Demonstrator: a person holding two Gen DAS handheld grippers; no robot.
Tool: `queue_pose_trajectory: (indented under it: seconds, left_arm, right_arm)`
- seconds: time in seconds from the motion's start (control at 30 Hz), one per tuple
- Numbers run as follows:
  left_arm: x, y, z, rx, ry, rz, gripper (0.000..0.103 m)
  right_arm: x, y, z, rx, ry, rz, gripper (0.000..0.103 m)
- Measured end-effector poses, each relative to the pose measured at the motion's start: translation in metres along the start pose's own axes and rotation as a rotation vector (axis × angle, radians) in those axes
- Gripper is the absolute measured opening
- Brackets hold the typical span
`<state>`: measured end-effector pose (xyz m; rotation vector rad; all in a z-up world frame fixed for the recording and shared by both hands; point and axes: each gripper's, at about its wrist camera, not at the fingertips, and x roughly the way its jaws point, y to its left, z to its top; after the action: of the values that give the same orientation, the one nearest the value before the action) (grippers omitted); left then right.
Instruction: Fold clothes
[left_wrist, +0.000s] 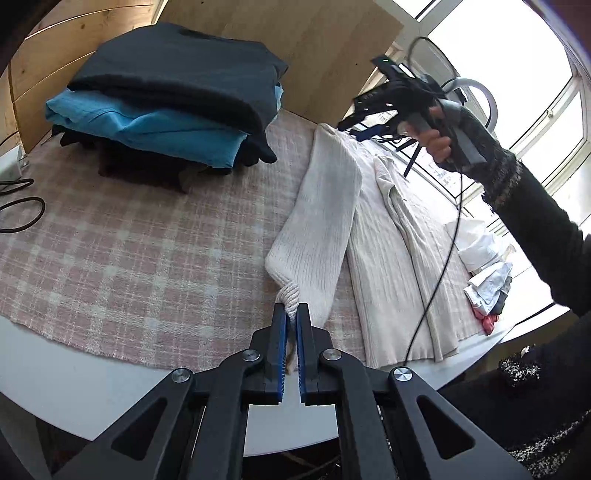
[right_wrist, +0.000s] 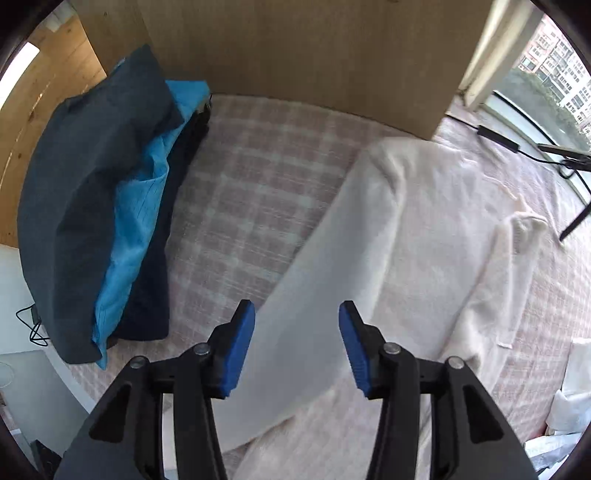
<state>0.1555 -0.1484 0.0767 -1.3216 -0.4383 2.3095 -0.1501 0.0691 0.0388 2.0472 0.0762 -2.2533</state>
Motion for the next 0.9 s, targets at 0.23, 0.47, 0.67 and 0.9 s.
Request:
queue_pose_trajectory:
  seconds: [0.23, 0.47, 0.67, 0.9]
  left_arm:
    - [-0.001, 0.000, -0.002, 0.008, -0.008, 0.002, 0.004]
    - [-0.004, 0.007, 0.003, 0.010, -0.023, -0.005, 0.004]
    - [-0.033, 0.008, 0.024, 0.038, -0.111, 0.040, 0.004]
    - [-0.032, -0.056, 0.025, 0.199, -0.144, 0.081, 0.004]
  right_arm:
    - [0.060, 0.010, 0.035, 0.060, 0.123, -0.130, 0.046]
    - [0.074, -0.011, 0.044, 0.126, 0.138, -0.096, 0.021]
    - [0.034, -0.035, 0.064, 0.233, 0.015, 0.211, 0.005]
    - [-0.012, -0.098, 0.055, 0.269, -0.094, 0.402, 0.005]
